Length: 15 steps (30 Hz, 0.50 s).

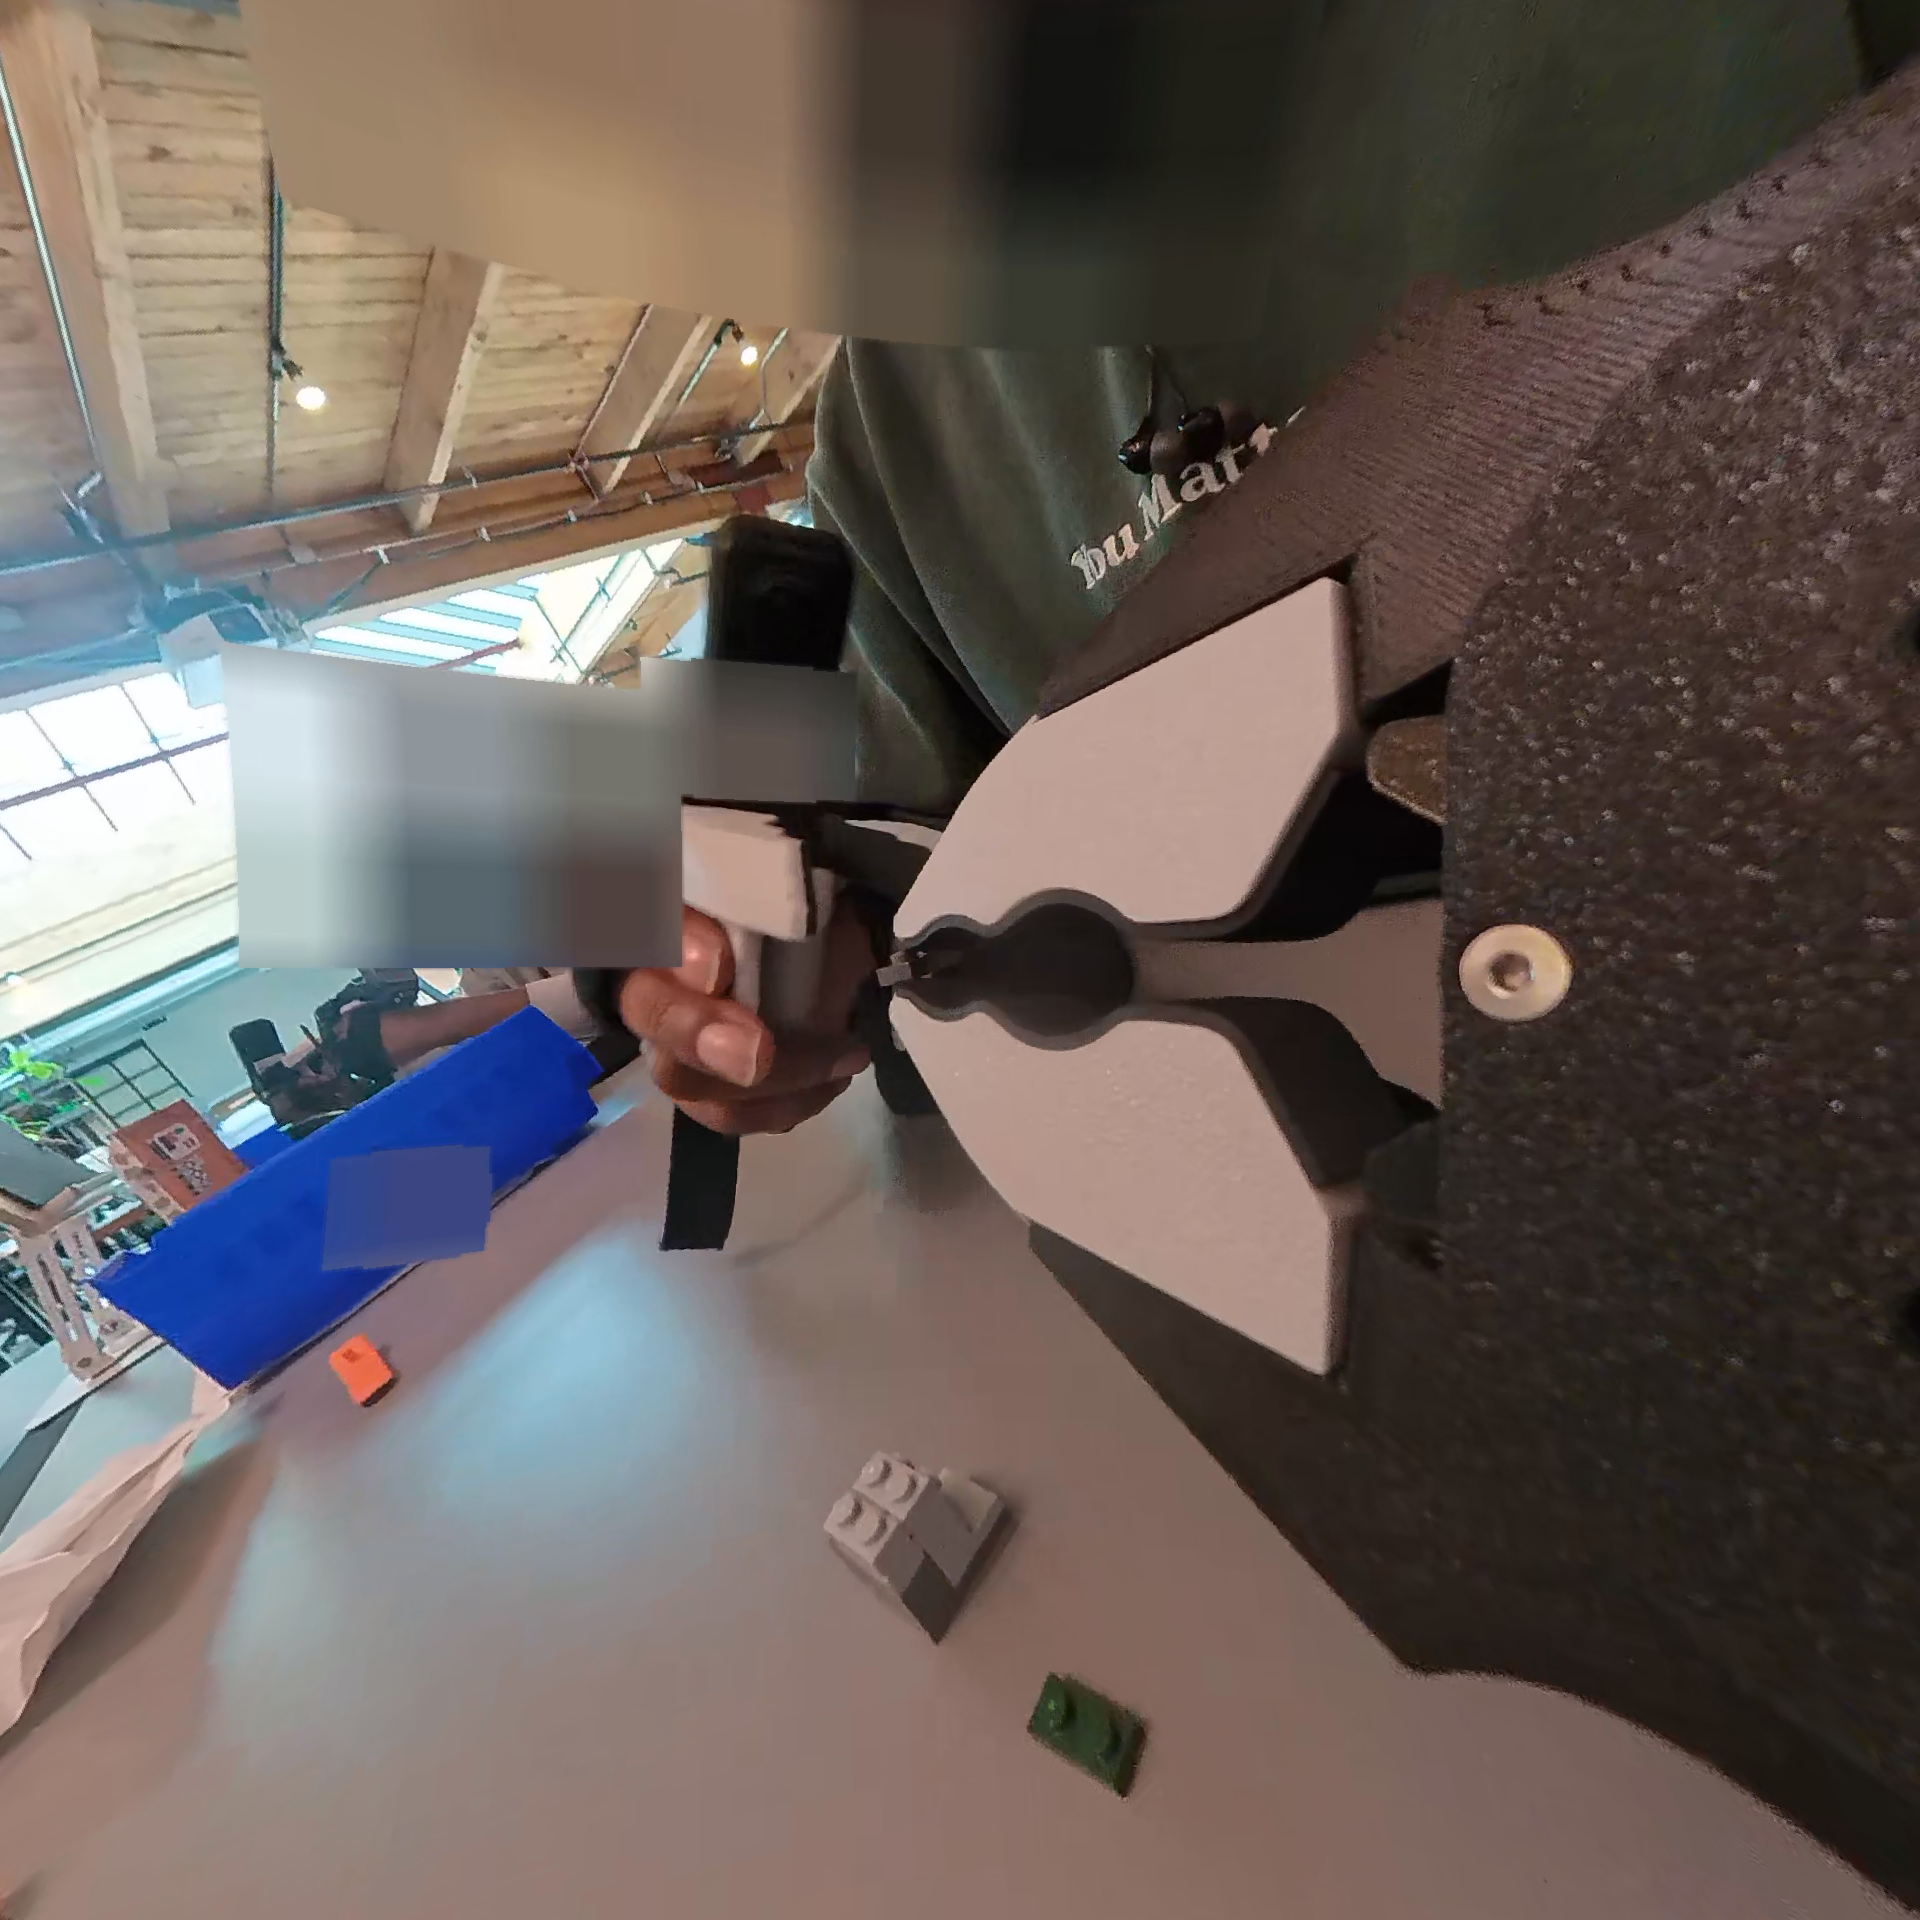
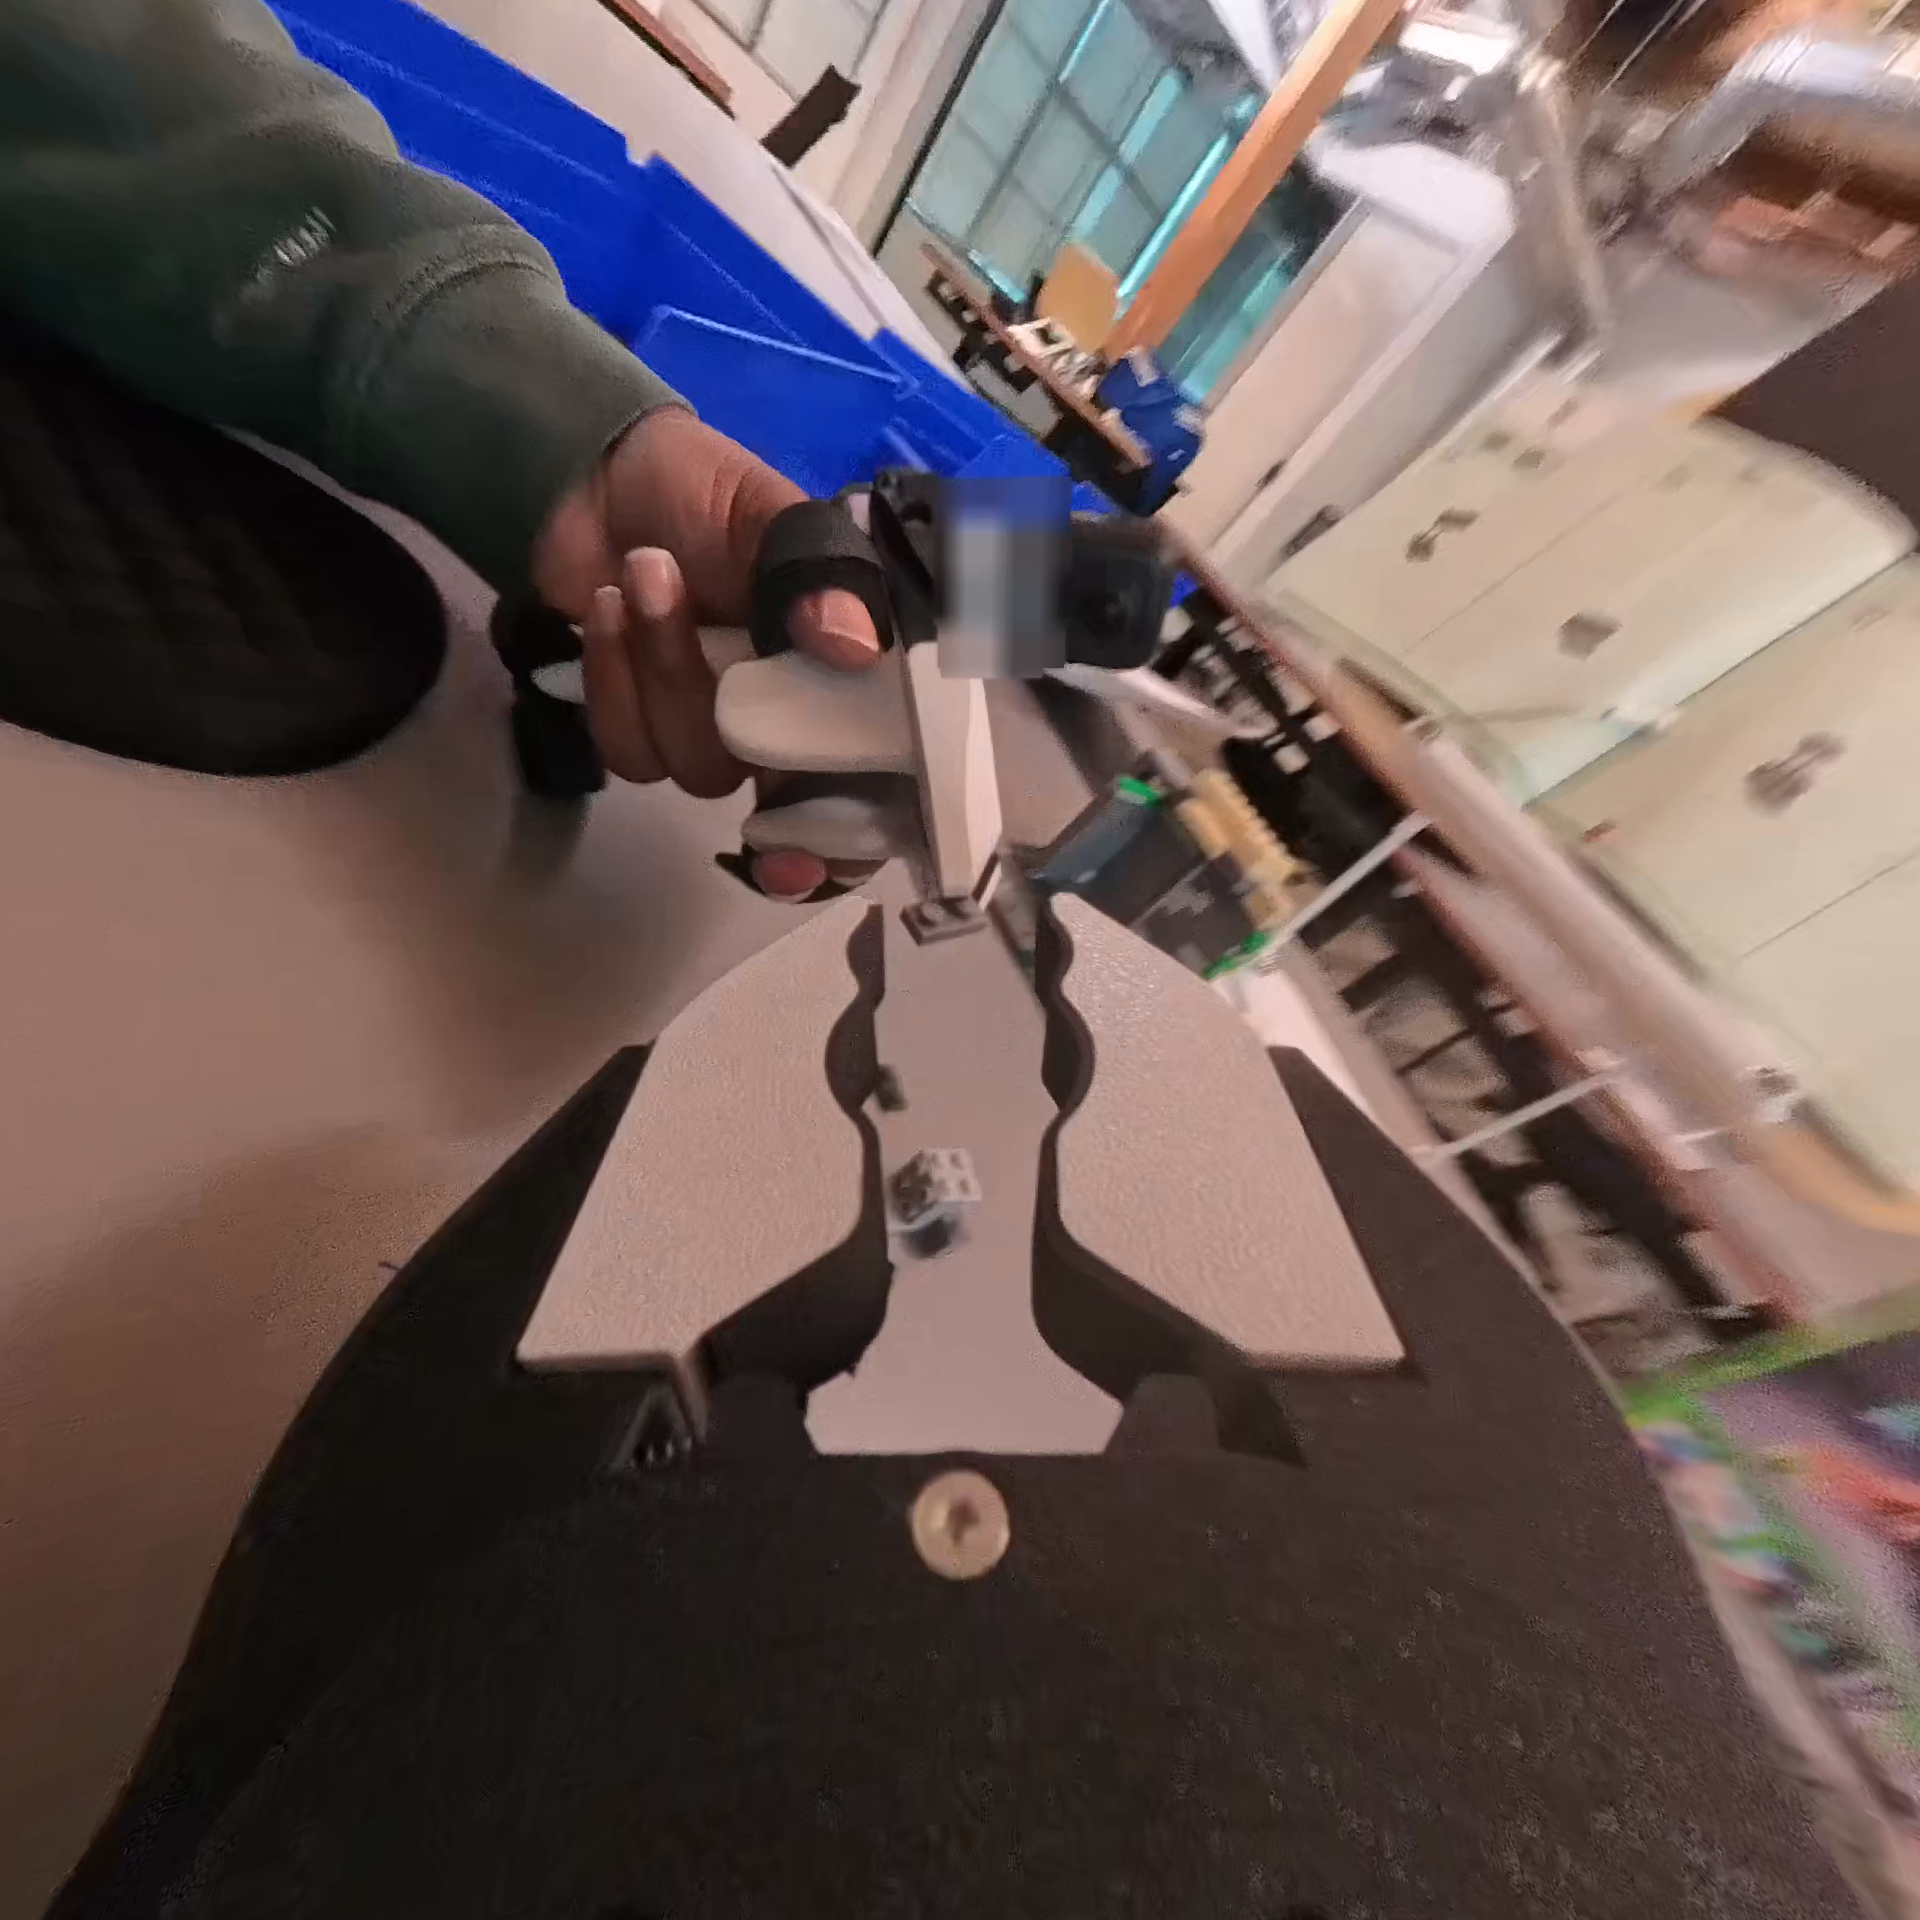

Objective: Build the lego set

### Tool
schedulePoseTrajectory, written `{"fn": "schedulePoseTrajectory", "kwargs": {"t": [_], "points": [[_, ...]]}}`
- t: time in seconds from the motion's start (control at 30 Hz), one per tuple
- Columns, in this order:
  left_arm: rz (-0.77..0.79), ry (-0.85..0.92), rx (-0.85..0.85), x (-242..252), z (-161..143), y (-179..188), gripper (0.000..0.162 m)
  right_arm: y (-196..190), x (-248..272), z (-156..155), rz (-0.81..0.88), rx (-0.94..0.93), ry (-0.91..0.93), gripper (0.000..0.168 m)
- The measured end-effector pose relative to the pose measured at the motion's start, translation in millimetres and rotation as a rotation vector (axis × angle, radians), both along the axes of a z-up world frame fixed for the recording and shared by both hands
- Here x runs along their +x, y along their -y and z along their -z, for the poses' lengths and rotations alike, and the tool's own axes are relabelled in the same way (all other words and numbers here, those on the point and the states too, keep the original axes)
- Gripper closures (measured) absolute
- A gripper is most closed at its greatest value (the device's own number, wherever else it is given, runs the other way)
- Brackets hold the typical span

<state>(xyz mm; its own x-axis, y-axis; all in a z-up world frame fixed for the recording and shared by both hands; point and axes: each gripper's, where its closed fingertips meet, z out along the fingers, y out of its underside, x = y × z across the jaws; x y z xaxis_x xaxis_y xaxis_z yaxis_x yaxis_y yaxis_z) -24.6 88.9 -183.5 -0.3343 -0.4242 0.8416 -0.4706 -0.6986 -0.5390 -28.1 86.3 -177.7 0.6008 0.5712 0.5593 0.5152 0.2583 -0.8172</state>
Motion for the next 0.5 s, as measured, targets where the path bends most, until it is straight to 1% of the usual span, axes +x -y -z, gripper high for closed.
{"fn": "schedulePoseTrajectory", "kwargs": {"t": [0.07, 0.17, 0.37, 0.5], "points": [[0.019, -0.019, 0.008, 0.0, 2.7, 3.6, 0.157, -1.8, -0.8, 6.8, -0.043, -0.11, -0.046, 0.138], [0.045, -0.037, 0.033, 0.4, 5.8, 8.5, 0.157, -2.4, -3.7, 11.4, -0.086, -0.182, -0.069, 0.141], [0.077, -0.061, 0.072, 1.4, 12.0, 12.2, 0.157, 2.6, -7.2, 20.8, -0.121, -0.209, -0.027, 0.151], [0.072, -0.049, 0.123, 3.4, 13.6, 11.4, 0.157, 2.5, -5.3, 22.5, -0.116, -0.218, -0.026, 0.152]]}}
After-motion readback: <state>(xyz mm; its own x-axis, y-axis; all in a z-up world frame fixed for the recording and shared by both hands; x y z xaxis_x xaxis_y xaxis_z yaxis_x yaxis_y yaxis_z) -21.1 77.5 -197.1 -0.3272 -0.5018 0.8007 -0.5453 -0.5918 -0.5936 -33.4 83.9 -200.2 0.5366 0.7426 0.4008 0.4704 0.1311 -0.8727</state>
